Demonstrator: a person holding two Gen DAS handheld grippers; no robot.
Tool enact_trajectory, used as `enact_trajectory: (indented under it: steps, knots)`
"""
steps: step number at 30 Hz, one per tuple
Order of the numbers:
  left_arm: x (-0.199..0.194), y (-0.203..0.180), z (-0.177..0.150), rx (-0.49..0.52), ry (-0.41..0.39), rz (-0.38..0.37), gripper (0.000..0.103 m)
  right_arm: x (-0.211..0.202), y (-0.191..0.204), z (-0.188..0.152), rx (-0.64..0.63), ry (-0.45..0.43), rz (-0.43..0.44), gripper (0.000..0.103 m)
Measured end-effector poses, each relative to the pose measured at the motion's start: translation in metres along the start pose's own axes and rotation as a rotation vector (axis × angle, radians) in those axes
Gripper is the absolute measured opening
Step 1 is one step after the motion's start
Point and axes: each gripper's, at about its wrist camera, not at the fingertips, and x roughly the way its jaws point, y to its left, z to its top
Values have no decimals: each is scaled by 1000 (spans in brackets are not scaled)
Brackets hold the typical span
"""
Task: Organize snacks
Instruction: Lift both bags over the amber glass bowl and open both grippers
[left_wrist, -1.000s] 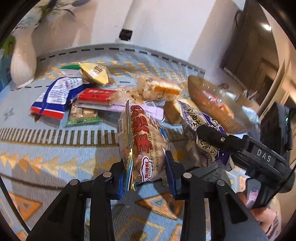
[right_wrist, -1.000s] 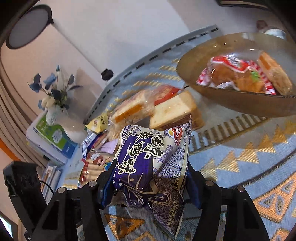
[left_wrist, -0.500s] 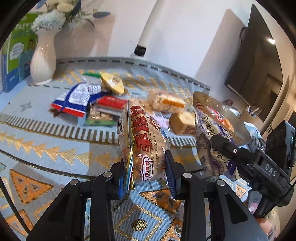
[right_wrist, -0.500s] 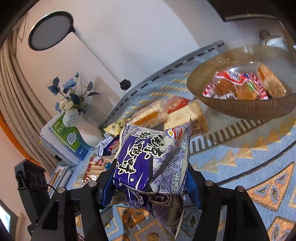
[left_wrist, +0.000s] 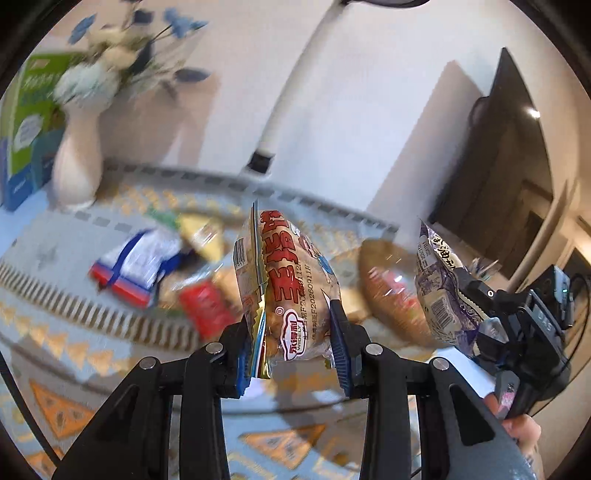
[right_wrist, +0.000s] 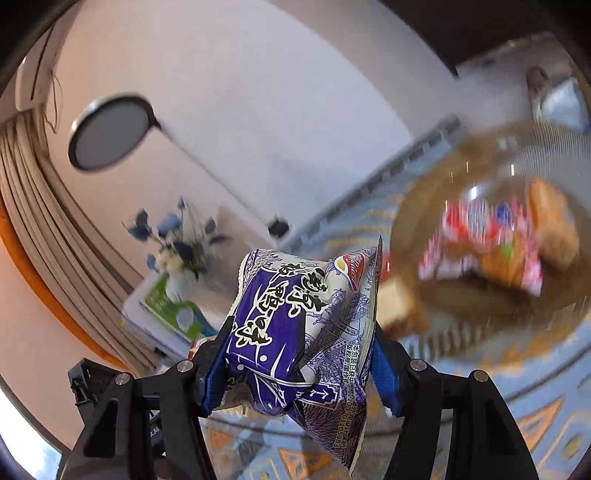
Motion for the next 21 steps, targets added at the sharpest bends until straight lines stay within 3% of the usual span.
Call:
enact_trajectory:
  steps: [10, 16, 21]
  knots:
    - [45, -66, 56, 79, 1, -69, 32, -16, -17, 77, -78, -20, -71, 64]
    - [96, -119, 67, 140, 49, -151, 32, -15, -45, 112, -94, -34, -134, 64]
    - [151, -159, 65, 178, 111, -217, 35, -16, -84, 129, -30, -46, -201, 64]
